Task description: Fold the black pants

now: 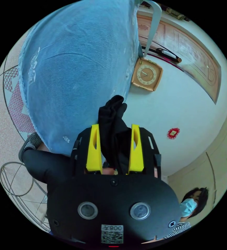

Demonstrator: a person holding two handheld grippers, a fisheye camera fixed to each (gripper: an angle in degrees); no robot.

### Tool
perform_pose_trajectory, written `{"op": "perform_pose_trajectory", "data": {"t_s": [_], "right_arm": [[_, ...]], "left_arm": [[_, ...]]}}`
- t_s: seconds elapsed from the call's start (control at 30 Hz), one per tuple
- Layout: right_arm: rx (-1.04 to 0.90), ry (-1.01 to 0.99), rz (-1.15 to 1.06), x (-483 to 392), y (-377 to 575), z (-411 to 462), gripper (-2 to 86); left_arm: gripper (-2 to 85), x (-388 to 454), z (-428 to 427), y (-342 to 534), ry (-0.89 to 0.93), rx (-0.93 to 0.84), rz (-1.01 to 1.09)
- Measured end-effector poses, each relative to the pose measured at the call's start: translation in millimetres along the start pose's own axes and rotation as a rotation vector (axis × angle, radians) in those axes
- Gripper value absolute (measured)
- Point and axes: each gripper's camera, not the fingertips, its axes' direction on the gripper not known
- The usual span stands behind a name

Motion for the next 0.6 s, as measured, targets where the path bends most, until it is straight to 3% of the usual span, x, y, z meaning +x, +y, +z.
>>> {"op": "perform_pose_trajectory", "data": {"t_s": [0.23,0.6], "right_arm": [[0.009,-0.006,0.027,14,10,-28,2.0],[0.012,0.035,0.052,26,33,-86,1.9]], "left_arm": [[15.2,-19,18,-3,0.058,0.032,-0.028],[6.0,-29,90,2,-0.106,-0.024,0.063]]}}
